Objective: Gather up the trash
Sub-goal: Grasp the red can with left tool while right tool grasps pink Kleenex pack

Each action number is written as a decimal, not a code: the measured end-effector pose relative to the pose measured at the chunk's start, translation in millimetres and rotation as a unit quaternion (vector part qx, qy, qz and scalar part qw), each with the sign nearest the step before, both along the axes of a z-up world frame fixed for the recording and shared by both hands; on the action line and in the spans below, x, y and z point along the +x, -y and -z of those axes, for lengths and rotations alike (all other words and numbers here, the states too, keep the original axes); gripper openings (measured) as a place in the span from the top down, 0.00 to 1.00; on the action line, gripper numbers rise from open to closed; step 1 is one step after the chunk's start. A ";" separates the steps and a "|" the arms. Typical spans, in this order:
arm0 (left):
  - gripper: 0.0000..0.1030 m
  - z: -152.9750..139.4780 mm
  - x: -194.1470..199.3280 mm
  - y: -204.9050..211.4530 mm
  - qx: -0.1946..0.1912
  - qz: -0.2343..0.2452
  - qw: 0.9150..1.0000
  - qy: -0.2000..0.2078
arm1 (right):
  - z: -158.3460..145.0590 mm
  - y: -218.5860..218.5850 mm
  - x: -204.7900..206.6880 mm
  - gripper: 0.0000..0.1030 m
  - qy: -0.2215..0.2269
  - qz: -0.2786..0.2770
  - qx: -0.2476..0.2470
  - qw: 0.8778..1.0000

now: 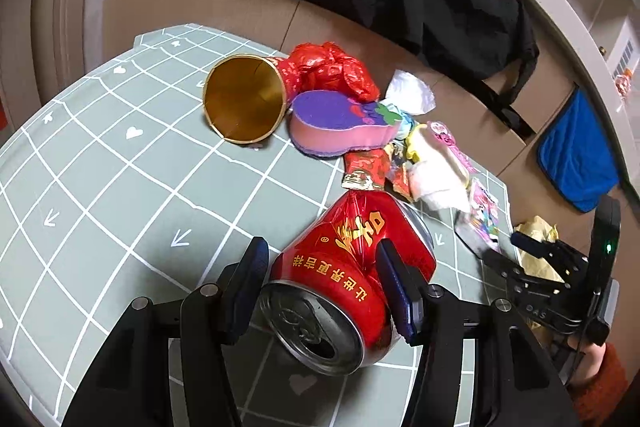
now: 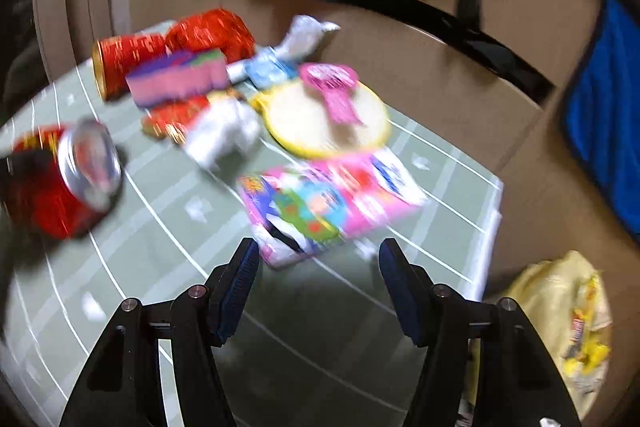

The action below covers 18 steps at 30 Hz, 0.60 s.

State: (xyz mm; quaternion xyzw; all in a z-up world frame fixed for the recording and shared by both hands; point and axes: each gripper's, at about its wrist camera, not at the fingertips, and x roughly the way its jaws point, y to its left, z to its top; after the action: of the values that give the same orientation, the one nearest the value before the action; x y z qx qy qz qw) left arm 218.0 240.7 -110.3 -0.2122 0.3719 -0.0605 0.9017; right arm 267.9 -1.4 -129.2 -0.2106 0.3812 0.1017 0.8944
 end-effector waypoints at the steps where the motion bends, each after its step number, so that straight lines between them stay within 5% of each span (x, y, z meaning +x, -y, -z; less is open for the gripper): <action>1: 0.45 -0.2 0.0 0.6 0.001 0.001 1.000 0.001 | -1.2 9.5 -1.5 0.42 0.002 0.006 -0.006 1.000; 5: 0.45 -2.0 0.6 4.8 0.001 0.001 1.000 0.006 | -11.4 40.6 -3.7 0.42 0.012 0.046 0.001 0.999; 11: 0.45 -9.8 -4.9 18.0 0.037 0.001 0.999 0.021 | -33.2 55.9 16.2 0.41 -0.007 0.070 0.145 0.987; 18: 0.45 -9.4 -10.3 14.0 0.042 -0.002 0.999 0.019 | -10.5 48.4 59.9 0.41 -0.039 0.128 0.205 0.970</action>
State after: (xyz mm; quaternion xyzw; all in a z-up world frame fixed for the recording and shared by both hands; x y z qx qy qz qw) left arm 207.7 226.7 -100.9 -0.1737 0.3567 -0.0468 0.9167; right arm 327.8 -49.9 -118.7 0.0318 0.4103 0.0709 0.9086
